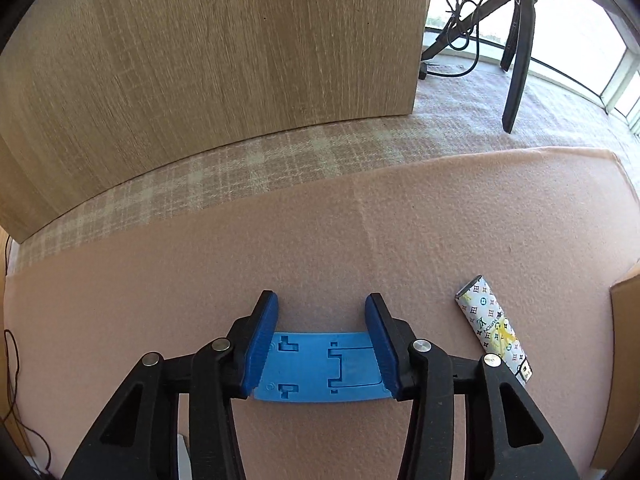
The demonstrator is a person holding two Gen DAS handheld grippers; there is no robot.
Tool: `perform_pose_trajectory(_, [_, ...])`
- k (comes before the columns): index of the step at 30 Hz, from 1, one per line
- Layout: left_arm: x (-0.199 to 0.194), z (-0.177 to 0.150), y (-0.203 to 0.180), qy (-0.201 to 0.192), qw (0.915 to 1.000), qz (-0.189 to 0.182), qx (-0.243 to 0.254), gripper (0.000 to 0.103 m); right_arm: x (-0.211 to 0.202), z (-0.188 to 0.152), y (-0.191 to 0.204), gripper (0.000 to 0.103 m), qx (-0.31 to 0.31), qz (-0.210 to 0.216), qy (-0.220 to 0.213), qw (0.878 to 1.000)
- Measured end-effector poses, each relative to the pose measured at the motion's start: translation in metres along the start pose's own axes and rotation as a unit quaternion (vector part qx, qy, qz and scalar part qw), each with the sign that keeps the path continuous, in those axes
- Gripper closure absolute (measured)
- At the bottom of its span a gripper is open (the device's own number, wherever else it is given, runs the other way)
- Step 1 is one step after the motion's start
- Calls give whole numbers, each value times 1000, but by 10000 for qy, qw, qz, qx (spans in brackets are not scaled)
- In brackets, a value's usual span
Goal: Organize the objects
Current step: 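Move the left gripper to the blue phone stand and grasp it, then lift the blue phone stand with the left gripper while the right gripper grasps the patterned lighter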
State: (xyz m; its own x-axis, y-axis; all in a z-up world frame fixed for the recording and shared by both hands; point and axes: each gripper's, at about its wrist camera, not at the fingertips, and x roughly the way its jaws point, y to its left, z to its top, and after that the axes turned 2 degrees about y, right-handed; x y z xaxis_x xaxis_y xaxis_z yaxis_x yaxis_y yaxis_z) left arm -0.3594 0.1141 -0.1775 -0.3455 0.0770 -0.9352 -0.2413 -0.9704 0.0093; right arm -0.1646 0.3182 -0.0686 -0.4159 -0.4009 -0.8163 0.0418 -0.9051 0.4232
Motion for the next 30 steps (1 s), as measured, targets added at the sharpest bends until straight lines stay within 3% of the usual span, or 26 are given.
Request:
perform_pose_trajectory(12, [-19, -54, -33, -149, 9977, -429, 501, 56, 48, 15, 19, 31, -217, -129, 254, 9994])
perform_pose_trajectory(17, [-29, -62, -36, -126, 9963, -591, 618, 56, 76, 29, 21, 31, -250, -201, 397, 9987])
perform_pose_trajectory(20, [-49, -69, -15, -178, 9973, -673, 238, 54, 91, 39, 22, 31, -264, -214, 496, 9982])
perform_pose_trajectory(24, [-70, -75, 11, -355, 9957, -719, -459, 40, 108, 51, 21, 31, -202, -203, 659, 9974])
perform_pose_trajectory(30, [-71, -82, 28, -166, 9895, -778, -1206, 39, 128, 67, 24, 31, -262, -374, 765, 9960])
